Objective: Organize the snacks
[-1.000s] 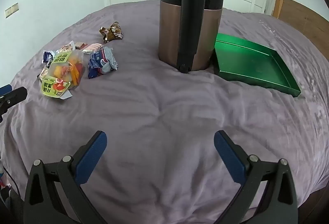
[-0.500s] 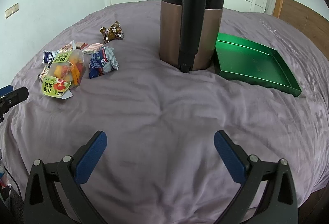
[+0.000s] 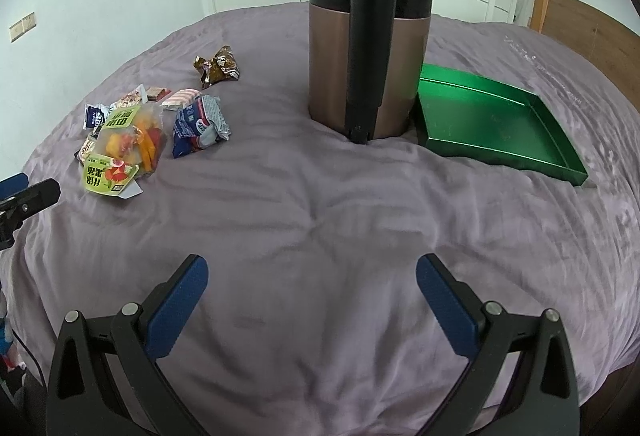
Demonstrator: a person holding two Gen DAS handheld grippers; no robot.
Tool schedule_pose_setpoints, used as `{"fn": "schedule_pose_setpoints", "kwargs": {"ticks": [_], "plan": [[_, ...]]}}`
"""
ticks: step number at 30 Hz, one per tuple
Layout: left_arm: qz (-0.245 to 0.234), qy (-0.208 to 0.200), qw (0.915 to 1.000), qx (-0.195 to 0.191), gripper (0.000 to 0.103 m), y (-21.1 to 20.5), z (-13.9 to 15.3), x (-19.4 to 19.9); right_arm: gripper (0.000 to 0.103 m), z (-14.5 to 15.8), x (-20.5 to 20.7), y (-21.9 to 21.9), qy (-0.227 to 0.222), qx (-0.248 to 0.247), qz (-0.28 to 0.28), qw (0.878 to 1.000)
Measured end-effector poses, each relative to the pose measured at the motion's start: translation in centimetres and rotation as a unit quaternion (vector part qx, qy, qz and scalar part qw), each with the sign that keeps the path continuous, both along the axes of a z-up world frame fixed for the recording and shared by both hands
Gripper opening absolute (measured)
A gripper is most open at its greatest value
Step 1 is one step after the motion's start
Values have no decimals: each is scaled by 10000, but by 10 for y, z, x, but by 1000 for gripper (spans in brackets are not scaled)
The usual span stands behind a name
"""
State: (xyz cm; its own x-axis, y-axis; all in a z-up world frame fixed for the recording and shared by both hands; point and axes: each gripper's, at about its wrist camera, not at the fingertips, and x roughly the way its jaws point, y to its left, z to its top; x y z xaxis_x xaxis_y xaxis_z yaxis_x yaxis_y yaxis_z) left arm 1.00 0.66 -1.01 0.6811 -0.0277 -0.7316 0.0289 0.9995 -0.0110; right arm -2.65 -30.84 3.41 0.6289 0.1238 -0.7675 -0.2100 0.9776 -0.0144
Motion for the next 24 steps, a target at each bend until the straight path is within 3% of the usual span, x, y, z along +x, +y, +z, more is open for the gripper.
{"fn": "schedule_pose_setpoints", "kwargs": {"ticks": [24], "plan": [[33, 99, 9999, -29, 102, 0, -3, 0, 103, -1, 1, 0, -2, 10, -5, 10000]]}}
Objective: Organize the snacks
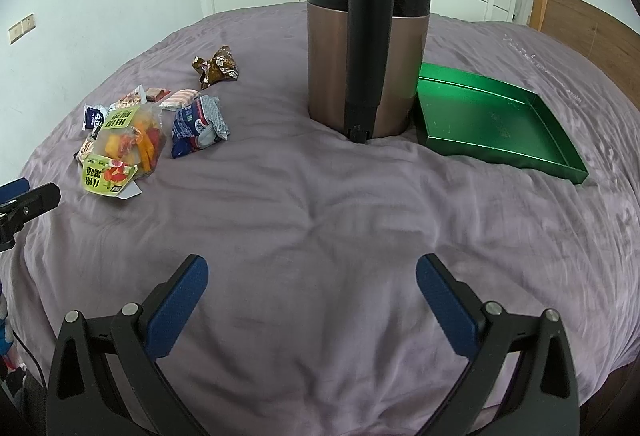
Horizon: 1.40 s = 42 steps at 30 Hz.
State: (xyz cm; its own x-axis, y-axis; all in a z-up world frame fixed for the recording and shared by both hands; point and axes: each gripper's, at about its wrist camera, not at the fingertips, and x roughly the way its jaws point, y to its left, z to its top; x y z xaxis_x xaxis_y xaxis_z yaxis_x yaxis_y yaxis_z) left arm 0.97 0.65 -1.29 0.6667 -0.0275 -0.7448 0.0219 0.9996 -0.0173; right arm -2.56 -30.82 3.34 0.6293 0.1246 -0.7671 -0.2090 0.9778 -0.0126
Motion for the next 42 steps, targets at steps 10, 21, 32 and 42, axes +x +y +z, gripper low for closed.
{"fn": "schedule_pose_setpoints", "kwargs": {"ticks": [10, 21, 32, 42], "plan": [[-12, 45, 10000, 5, 102, 0, 1, 2, 103, 0, 0, 0, -3, -2, 11, 10000], [-17, 75, 10000, -3, 102, 0, 1, 5, 103, 0, -1, 1, -1, 7, 22, 10000], [14, 121, 9999, -28, 102, 1, -2, 6, 103, -2, 1, 6, 20, 10, 46, 10000], [48, 169, 9998, -61, 102, 9, -3, 8, 103, -6, 2, 11, 47, 13, 103, 9999]]}}
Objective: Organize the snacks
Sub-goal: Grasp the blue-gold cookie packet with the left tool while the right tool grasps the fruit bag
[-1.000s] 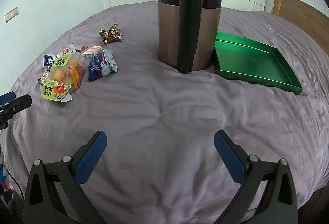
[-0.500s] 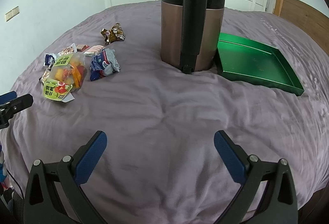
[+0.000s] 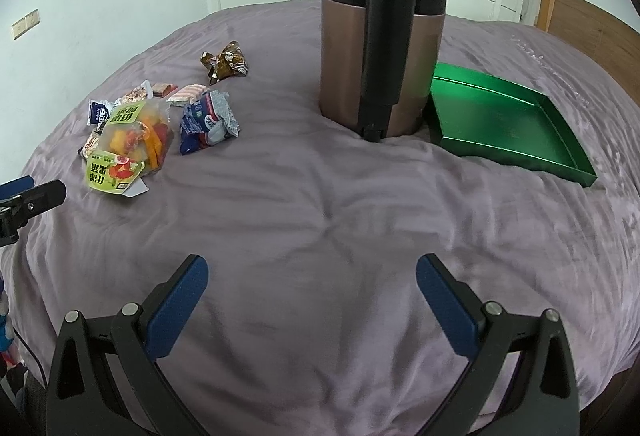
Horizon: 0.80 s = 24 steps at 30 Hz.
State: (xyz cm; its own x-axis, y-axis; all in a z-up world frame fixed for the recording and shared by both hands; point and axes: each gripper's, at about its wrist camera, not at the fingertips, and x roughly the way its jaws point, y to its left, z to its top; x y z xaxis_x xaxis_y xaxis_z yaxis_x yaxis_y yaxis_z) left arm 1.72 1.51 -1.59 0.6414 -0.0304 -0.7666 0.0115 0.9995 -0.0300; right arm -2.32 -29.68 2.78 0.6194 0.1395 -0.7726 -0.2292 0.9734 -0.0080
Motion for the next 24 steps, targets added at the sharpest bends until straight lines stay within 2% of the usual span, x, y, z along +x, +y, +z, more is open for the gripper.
{"fn": "schedule_pose_setpoints", "kwargs": {"ticks": [10, 14, 19, 24], "plan": [[107, 61, 9999, 10, 102, 19, -1, 3, 103, -2, 2, 3, 27, 9, -13, 10000], [265, 3, 9996, 108, 102, 40, 5, 6, 103, -3, 3, 6, 26, 60, 11, 10000], [636, -35, 9976, 254, 102, 75, 11, 16, 103, -4, 7, 27, 64, 189, 205, 9996], [617, -10, 9976, 329, 102, 84, 11, 39, 103, -1, 13, 54, 45, 340, 452, 9984]]}}
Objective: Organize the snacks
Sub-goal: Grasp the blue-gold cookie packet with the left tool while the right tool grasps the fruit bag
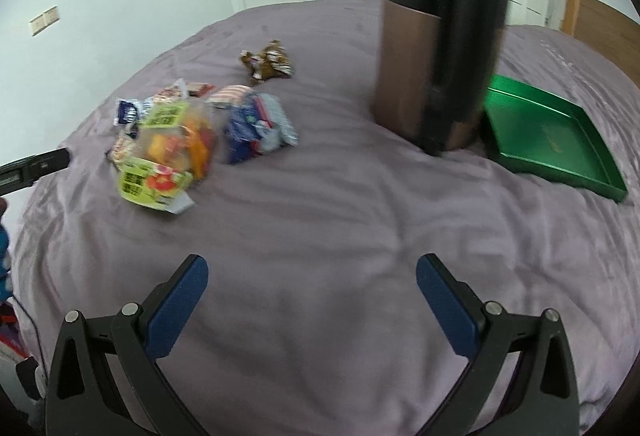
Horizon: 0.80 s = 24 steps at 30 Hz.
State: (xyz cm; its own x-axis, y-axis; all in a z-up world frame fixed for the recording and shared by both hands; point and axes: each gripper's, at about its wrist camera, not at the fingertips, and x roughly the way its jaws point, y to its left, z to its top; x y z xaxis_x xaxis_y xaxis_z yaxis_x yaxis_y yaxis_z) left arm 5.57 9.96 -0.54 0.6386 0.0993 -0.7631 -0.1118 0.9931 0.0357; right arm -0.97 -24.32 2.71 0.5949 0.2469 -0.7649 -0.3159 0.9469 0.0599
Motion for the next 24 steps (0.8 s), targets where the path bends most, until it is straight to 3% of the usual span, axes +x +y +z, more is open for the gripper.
{"fn": "schedule_pose_setpoints", "kwargs": {"ticks": [7, 19, 24], "plan": [[-133, 256, 9996, -66, 102, -11, -16, 37, 103, 6, 15, 24, -18, 165, 187, 9997], [-278, 658, 9969, 336, 102, -20, -46, 72, 103, -9, 34, 26, 113, 161, 236, 9995], [-299, 789, 9960, 297, 102, -20, -56, 84, 103, -13, 40, 25, 144, 147, 243, 9995]]}}
